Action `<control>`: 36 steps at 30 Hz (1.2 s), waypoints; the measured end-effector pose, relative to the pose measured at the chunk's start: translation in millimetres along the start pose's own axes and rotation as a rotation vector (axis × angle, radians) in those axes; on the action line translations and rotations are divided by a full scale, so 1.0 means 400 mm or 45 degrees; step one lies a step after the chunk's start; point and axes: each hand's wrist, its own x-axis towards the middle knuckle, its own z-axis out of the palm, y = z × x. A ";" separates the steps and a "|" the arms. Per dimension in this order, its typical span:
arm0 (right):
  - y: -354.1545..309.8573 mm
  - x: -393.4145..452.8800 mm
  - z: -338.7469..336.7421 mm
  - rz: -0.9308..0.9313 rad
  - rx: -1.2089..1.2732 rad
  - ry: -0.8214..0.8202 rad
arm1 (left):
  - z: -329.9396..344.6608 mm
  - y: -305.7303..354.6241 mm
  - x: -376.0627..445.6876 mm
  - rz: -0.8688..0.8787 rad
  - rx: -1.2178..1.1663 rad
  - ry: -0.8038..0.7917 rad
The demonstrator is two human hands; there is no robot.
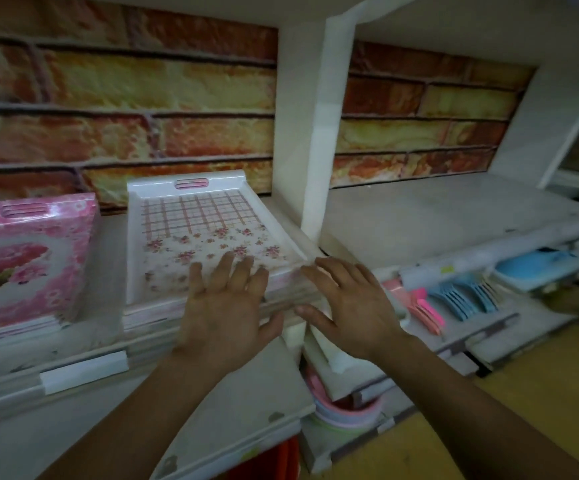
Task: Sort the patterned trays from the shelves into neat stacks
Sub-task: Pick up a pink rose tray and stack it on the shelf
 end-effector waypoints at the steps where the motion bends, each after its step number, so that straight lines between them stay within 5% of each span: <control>1: 0.015 -0.026 -0.013 0.043 -0.020 -0.029 | 0.001 0.027 0.006 0.026 -0.033 -0.011; 11: 0.209 -0.334 -0.166 0.469 -0.150 -0.118 | -0.010 0.339 0.070 0.306 -0.212 -0.116; 26: 0.611 -0.930 -0.480 0.995 -0.259 -0.178 | -0.078 1.117 0.130 0.682 -0.342 -0.201; 36: 0.789 -1.157 -0.563 1.278 -0.315 -0.220 | -0.043 1.463 0.186 0.951 -0.373 -0.336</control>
